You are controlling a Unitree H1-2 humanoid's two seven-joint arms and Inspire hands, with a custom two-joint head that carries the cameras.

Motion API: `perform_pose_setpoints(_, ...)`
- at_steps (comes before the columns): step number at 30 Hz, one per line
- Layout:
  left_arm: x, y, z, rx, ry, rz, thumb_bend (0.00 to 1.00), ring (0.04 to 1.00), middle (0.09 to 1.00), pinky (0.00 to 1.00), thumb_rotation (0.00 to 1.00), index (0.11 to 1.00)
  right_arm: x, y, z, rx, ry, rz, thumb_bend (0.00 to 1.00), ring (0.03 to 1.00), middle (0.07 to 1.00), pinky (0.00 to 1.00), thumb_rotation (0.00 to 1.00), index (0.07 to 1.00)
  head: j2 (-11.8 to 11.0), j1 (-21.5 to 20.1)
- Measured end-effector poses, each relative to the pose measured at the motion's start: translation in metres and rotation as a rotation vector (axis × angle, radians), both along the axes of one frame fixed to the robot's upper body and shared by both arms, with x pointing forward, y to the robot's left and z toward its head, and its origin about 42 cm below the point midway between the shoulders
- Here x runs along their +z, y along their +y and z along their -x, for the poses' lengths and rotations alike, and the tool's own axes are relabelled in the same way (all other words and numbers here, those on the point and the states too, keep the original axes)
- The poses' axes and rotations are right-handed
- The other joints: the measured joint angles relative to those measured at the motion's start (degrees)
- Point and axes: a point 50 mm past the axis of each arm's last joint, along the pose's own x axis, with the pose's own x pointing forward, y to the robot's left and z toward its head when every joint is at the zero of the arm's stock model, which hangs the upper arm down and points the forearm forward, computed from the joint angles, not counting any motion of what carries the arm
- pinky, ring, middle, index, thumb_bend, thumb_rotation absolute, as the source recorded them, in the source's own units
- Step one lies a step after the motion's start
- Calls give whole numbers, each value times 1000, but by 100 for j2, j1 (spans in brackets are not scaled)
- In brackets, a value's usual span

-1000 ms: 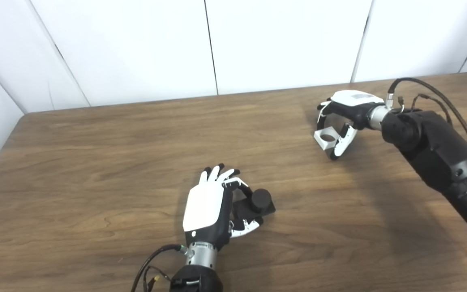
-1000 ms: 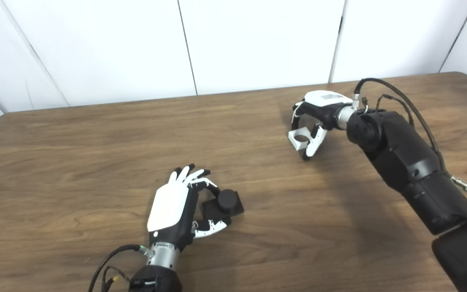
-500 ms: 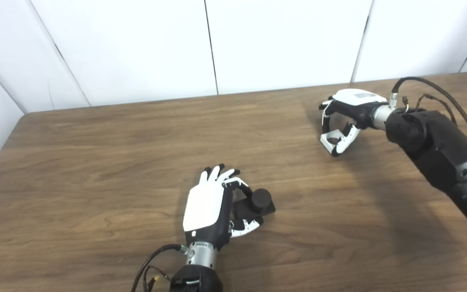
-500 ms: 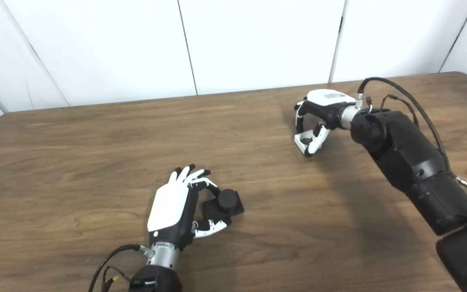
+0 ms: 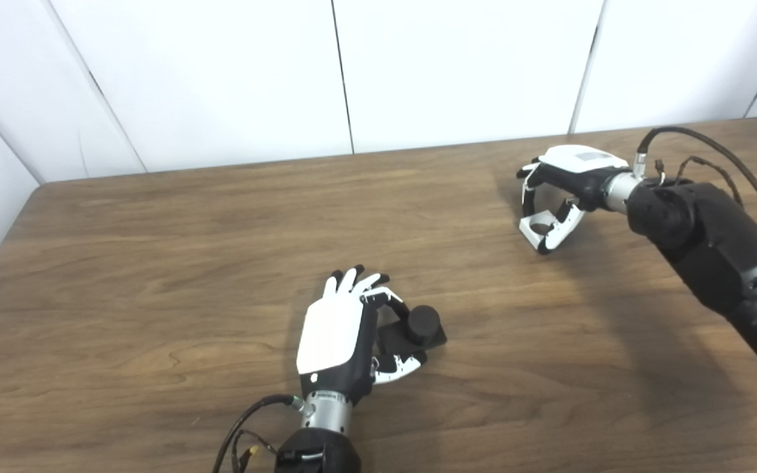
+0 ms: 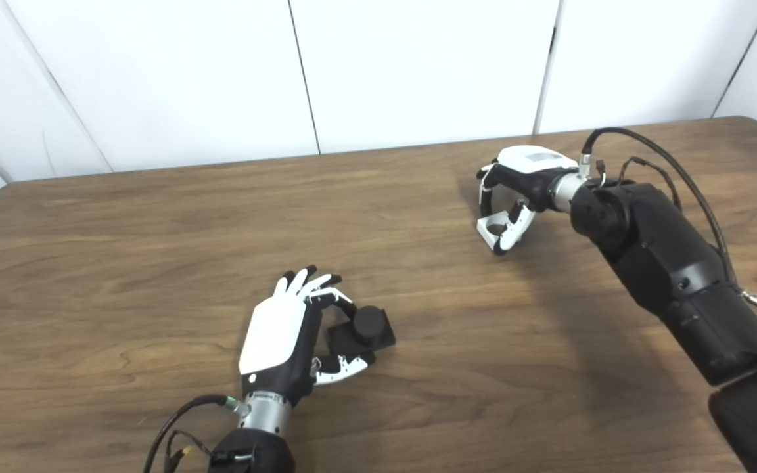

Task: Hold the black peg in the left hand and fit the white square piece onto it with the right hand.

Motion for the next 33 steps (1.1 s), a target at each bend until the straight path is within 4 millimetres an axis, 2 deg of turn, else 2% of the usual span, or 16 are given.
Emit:
perform_pose_setpoints(4,0,0,0,0,0,0,515,964,855,1000,75,487,2,-1,0,-1,-6,-3,526,999,906,973,144,489,-9,18)
perform_pose_setpoints(8,0,0,-1,0,0,0,515,963,854,1000,75,487,10,0,3,7,-29,-25,526,1000,907,976,143,488,-17,18)
perform_pose_setpoints(16,0,-1,-3,0,-2,1,515,965,857,1000,74,488,42,15,18,92,-96,-59,526,1000,905,936,142,488,-26,26)
perform_pose_setpoints(25,-1,-3,-4,6,-9,2,515,965,856,1000,74,488,66,34,42,188,-135,-98,526,1000,909,952,144,488,-26,79)
perform_pose_setpoints(33,-2,-4,-5,3,-10,1,514,966,855,1000,75,488,93,63,74,324,-180,-138,526,1000,901,970,142,487,-18,88)
